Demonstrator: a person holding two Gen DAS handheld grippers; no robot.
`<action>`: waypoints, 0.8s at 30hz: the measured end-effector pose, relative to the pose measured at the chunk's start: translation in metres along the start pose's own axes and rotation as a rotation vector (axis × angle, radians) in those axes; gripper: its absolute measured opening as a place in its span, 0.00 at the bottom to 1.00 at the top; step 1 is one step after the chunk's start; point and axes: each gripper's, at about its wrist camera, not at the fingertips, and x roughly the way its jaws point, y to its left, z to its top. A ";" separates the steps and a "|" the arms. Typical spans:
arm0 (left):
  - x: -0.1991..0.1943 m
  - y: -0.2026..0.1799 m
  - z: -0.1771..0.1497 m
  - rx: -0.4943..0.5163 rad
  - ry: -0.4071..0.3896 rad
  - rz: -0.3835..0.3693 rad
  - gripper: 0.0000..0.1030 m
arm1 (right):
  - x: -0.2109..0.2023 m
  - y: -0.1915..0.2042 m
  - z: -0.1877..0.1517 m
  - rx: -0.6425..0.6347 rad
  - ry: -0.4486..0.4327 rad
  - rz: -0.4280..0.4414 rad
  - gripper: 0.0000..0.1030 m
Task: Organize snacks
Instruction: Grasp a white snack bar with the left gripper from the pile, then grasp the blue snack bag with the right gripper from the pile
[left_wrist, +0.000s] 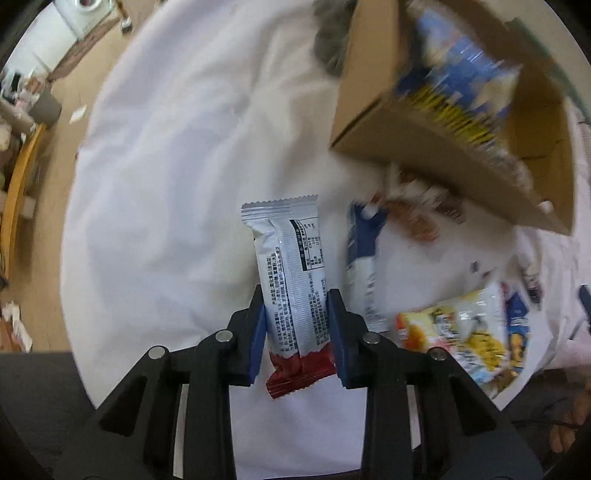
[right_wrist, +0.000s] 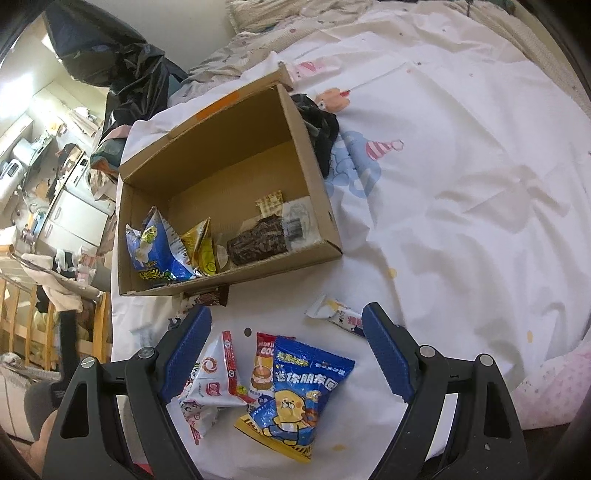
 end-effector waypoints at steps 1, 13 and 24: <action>-0.012 -0.002 0.000 0.014 -0.043 -0.004 0.26 | 0.002 -0.003 -0.001 0.013 0.020 0.003 0.84; -0.043 -0.024 0.000 0.108 -0.140 -0.057 0.26 | 0.083 -0.011 -0.050 0.087 0.421 -0.065 0.75; -0.046 -0.015 0.002 0.068 -0.166 -0.081 0.26 | 0.053 0.000 -0.033 0.029 0.283 0.019 0.30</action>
